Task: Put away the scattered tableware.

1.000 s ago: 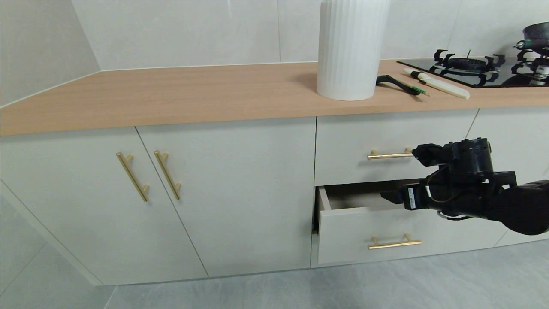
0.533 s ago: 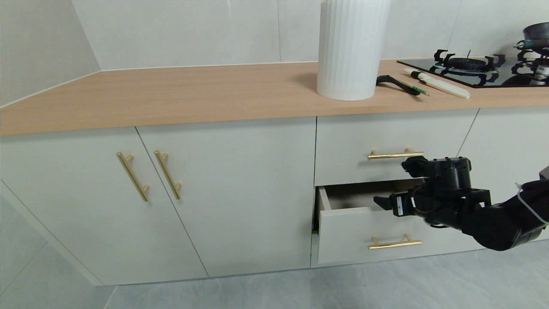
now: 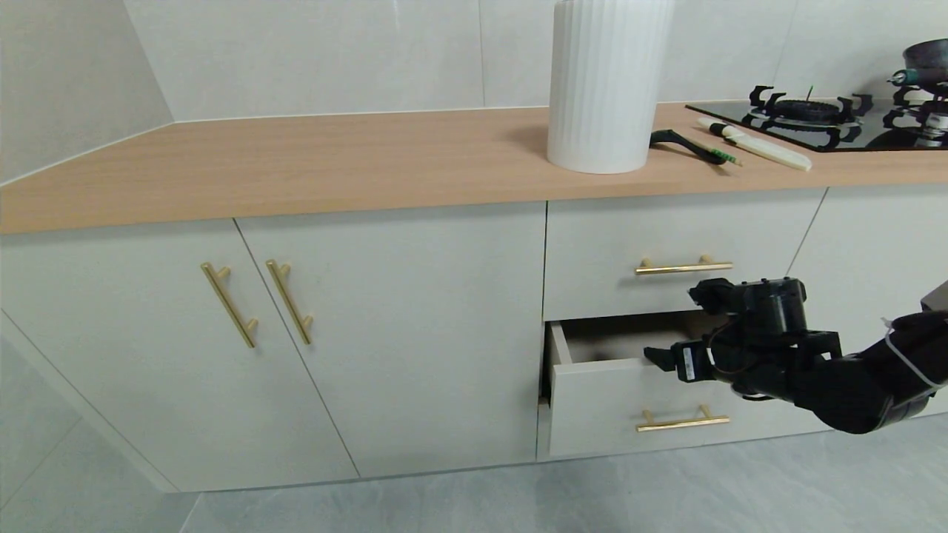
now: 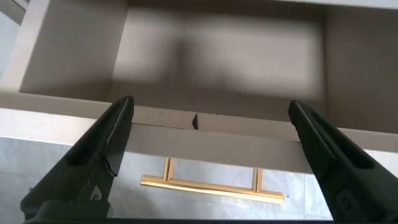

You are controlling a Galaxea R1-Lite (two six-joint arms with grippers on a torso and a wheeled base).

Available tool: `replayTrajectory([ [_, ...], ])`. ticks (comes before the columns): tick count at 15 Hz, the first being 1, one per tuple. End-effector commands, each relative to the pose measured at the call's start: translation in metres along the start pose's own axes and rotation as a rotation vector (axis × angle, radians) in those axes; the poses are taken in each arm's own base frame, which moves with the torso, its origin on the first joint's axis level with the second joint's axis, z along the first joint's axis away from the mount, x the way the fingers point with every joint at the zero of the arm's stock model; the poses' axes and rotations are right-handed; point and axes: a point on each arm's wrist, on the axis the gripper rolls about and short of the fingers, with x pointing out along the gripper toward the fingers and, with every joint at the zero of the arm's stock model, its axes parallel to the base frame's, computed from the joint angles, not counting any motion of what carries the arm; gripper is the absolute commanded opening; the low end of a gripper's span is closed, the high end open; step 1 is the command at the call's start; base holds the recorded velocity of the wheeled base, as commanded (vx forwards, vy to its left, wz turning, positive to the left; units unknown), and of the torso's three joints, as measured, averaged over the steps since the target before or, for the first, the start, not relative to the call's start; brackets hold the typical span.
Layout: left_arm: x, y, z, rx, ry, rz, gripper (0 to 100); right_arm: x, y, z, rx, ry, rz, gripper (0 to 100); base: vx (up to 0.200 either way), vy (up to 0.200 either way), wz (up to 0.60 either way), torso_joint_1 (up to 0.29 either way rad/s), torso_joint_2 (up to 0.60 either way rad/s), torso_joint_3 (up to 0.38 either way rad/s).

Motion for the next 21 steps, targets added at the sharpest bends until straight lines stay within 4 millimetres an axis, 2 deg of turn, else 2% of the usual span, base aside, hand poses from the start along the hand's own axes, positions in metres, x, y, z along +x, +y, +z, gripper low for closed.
replayTrajectory([
  [1,0.000,0.000,0.000,-0.001,0.001,0.001,100,-0.011,0.000,0.007,-0.001,0.013,-0.001,100,0.000,0.000,0.00,0.000,0.00,0.000],
  [7,0.000,0.000,0.000,-0.001,0.001,0.000,100,-0.023,-0.001,0.009,-0.010,0.099,0.002,100,0.000,0.000,0.00,0.000,0.00,0.000],
  [9,0.000,0.000,0.000,-0.001,0.001,0.001,100,-0.035,-0.001,0.012,-0.025,0.161,0.008,100,0.000,0.000,0.00,0.000,0.00,0.000],
  [19,0.000,0.000,0.000,-0.001,0.003,0.001,100,-0.069,-0.001,0.020,-0.067,0.628,0.007,100,0.000,0.000,0.00,0.000,0.00,0.000],
  [21,0.000,0.000,0.000,-0.001,0.001,0.001,100,-0.074,0.003,0.016,-0.110,0.721,0.020,100,0.000,0.000,0.00,0.000,0.00,0.000],
])
